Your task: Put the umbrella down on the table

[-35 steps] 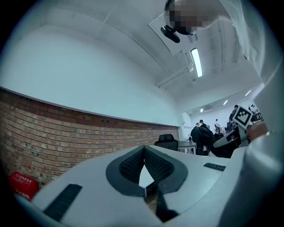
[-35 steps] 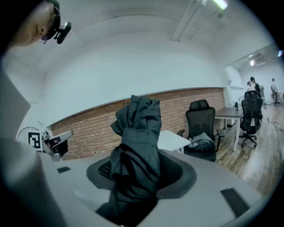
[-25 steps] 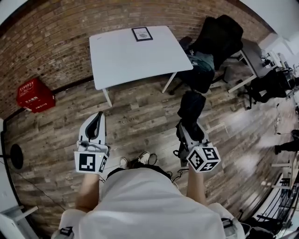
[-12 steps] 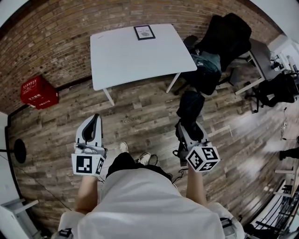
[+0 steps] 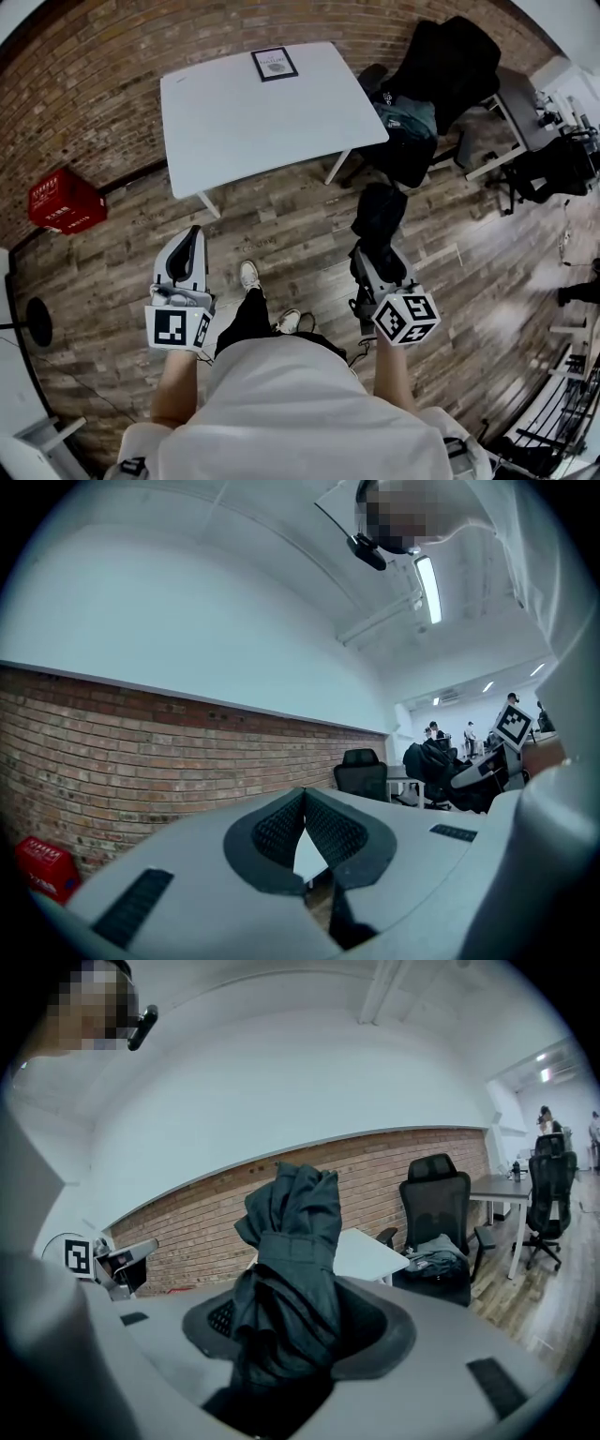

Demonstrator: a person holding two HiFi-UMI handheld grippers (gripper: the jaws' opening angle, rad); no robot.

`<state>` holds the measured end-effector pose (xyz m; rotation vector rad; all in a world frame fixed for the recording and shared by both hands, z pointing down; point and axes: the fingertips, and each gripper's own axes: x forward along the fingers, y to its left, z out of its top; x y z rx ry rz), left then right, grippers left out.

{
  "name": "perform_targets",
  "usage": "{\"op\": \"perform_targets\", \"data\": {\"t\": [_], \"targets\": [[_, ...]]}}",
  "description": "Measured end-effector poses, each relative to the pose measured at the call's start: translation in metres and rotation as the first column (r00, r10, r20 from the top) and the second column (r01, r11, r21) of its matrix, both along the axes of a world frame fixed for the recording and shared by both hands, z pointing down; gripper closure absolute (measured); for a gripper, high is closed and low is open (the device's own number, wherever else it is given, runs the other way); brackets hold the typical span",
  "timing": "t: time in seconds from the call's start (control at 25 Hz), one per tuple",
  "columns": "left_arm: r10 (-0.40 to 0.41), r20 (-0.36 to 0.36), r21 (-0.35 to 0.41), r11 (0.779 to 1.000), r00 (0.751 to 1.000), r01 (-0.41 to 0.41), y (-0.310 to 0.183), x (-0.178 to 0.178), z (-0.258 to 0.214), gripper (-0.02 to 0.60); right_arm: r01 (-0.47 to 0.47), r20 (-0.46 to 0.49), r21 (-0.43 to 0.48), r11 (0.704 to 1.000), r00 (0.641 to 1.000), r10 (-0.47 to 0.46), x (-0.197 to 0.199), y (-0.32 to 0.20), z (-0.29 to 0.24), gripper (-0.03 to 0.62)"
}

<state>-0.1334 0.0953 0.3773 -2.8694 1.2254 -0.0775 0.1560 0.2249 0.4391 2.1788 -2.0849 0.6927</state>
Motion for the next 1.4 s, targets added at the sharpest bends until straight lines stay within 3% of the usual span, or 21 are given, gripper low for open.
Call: {"op": "perform_targets", "data": {"t": [0.24,0.68,1.08,1.4], "targets": [[0.02,-0.024,0.005,1.0,0.999,-0.02,-0.067,0.016,-0.005,0.558,-0.02,-0.021,-0.01,1.0,1.0,0.019,0.014,-0.059,-0.007,0.361],[0.063,-0.046,-0.013,0.998,0.997,-0.064,-0.191,0.014,-0.003,0.558,-0.051,-0.047,0.008,0.999,0.998,0.052,0.013,-0.181,-0.027,0.361],[0.109,-0.057,-0.03,0.993,0.992,-0.111,-0.238,0.055,0.002,0.558,-0.074,-0.069,-0.029,0.997,0.995,0.072,0.04,-0.217,-0.024,0.361],[0.055,-0.045,-0.004,0.998,0.997,-0.055,-0.252,0.071,-0.012,0.558,-0.027,-0.093,0.002,1.0,0.995,0.027,0.067,-0.251,-0.031,0.361]]}}
